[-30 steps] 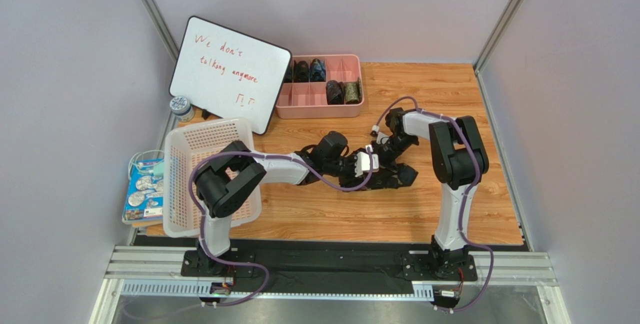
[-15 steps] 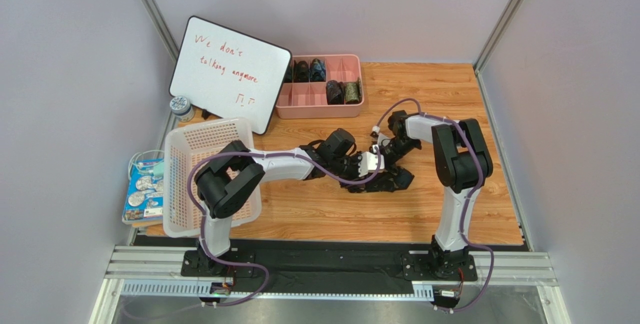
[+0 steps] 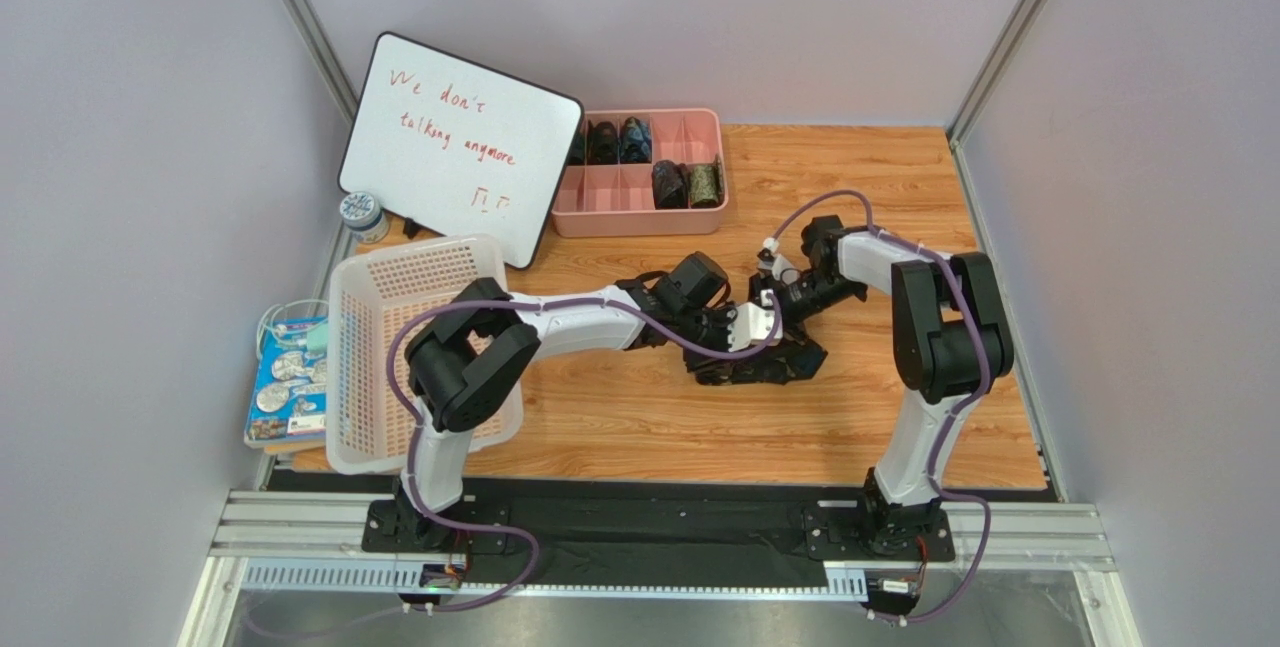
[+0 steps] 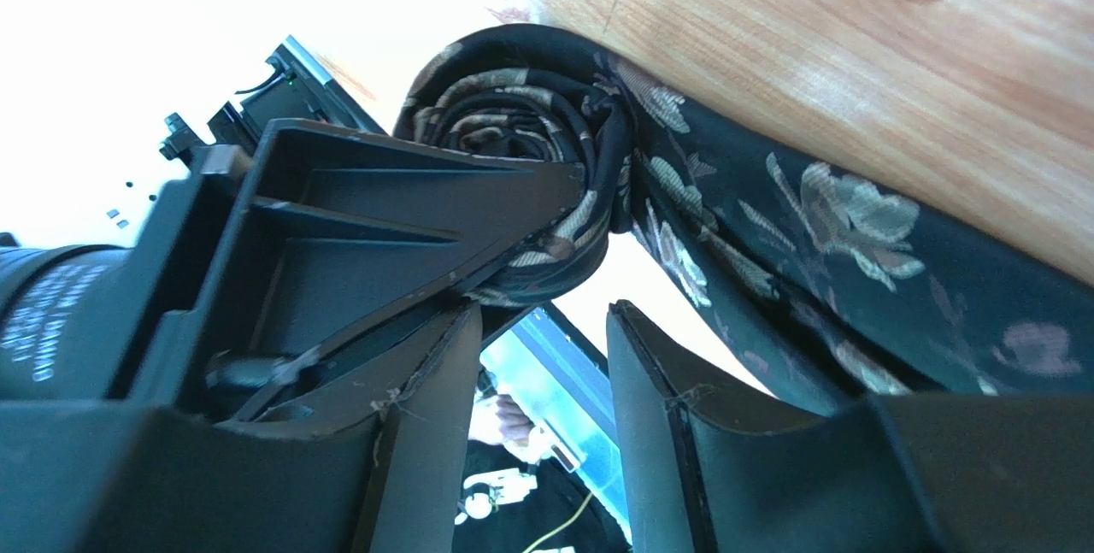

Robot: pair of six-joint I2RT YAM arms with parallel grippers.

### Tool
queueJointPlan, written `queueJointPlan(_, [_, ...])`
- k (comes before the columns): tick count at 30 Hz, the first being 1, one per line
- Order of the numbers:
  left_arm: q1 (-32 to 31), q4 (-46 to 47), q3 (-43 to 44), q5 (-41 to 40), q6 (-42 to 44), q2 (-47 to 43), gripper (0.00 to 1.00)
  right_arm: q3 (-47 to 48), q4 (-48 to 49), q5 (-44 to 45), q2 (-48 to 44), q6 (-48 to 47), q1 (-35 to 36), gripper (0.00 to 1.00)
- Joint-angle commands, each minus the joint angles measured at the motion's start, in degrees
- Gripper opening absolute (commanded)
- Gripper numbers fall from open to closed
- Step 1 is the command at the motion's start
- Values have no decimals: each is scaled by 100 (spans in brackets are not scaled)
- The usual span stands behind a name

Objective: Roll the ties
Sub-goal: Roll the tie at the center of the board.

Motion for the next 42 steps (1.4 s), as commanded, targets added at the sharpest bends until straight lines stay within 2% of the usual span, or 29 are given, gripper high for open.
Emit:
queueJointPlan(1, [25, -1006, -24, -147, -61, 525, 27, -146, 860, -287, 1, 291, 94, 48])
queueJointPlan(3, [25, -1032, 38, 38, -61, 542, 29, -138, 984, -182, 98, 309, 111, 48])
queueJointPlan(6, [25, -1094, 108, 249, -26, 569, 35, -155, 1282, 55, 203, 371, 129, 42])
queueJointPlan(8, [25, -1103, 169, 267, -18, 586, 40, -138, 1283, 274, 291, 336, 164, 30])
queueJointPlan(9, [34, -1164, 196, 293, 0, 604, 45, -138, 1275, 327, 370, 309, 181, 19])
queueJointPlan(13, [69, -1164, 266, 346, -17, 604, 55, -164, 1222, 679, 564, 283, 182, 0])
queueJointPlan(18, [122, -1015, 258, 346, -53, 560, 58, -173, 1213, 1066, 617, 327, 182, 0])
queueJointPlan(20, [140, -1024, 266, 311, -35, 586, 48, -129, 1187, 1040, 617, 327, 173, 0])
queueJointPlan(21, [148, -1041, 275, 293, -26, 621, 37, -7, 1047, 996, 625, 214, 173, 0])
queueJointPlan(24, [157, -1085, 249, 232, 61, 674, 24, 187, 801, 776, 494, 54, 155, 0])
queueJointPlan(25, [149, -1077, 223, 206, 105, 674, 23, 187, 791, 759, 424, 19, 120, 0])
queueJointPlan(29, [149, -1138, 231, 47, 114, 666, 21, 100, 748, 1143, 63, -42, 102, 1])
queueJointPlan(35, [149, -1331, 197, -14, -105, 622, 20, -382, 238, 1857, 318, -455, 111, 0])
queueJointPlan(37, [149, -1288, 57, -41, -193, 578, 20, -472, 246, 1849, 274, -456, 59, 0])
queueJointPlan(40, [149, -1226, -93, -58, -307, 595, 22, -349, 290, 1420, 160, -359, -99, 6])
queueJointPlan(42, [157, -1138, -181, -76, -334, 586, 24, -95, 229, 1208, 90, -359, -144, 13])
